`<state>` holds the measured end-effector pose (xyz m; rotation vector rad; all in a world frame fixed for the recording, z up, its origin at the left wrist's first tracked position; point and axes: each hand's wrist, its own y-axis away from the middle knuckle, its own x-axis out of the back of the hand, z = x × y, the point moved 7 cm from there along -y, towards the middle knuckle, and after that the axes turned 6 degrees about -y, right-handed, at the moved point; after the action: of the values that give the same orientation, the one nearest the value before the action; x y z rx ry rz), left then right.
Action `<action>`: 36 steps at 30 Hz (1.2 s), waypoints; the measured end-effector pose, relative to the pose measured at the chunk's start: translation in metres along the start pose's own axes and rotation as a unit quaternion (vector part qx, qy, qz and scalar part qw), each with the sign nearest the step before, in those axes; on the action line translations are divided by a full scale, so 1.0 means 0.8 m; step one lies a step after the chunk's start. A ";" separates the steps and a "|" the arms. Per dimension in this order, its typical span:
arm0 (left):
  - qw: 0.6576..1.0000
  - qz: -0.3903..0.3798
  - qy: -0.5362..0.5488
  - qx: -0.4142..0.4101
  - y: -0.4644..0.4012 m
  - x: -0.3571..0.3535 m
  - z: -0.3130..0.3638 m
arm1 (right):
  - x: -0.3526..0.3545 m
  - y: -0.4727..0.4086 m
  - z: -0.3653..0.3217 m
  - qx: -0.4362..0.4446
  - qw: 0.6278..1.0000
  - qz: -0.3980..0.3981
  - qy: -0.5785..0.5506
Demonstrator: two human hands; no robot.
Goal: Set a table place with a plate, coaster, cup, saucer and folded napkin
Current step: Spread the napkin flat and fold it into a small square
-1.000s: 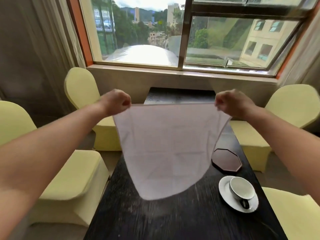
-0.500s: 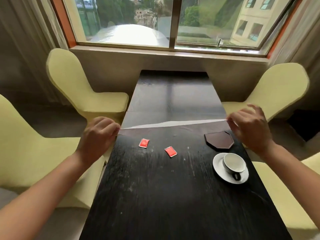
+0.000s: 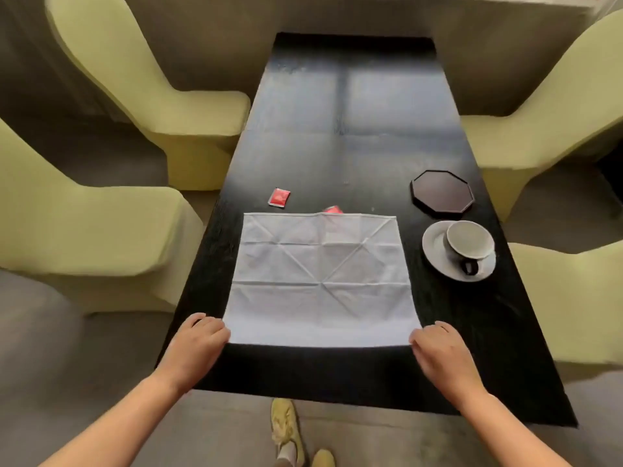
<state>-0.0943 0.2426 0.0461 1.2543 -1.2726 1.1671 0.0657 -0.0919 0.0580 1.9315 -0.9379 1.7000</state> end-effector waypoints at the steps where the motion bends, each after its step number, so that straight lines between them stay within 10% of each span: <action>1: 1.000 -0.029 -0.005 0.003 0.005 -0.015 0.007 | -0.016 0.007 0.003 -0.012 1.000 -0.018 -0.016; 36: 0.979 0.017 0.155 0.130 0.044 -0.125 0.130 | -0.137 0.099 -0.077 -0.157 0.979 0.041 -0.124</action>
<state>-0.1298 0.1469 -0.0616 1.1818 -0.9347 1.5256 -0.0374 -0.0808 -0.0484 1.9367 -1.3086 1.2741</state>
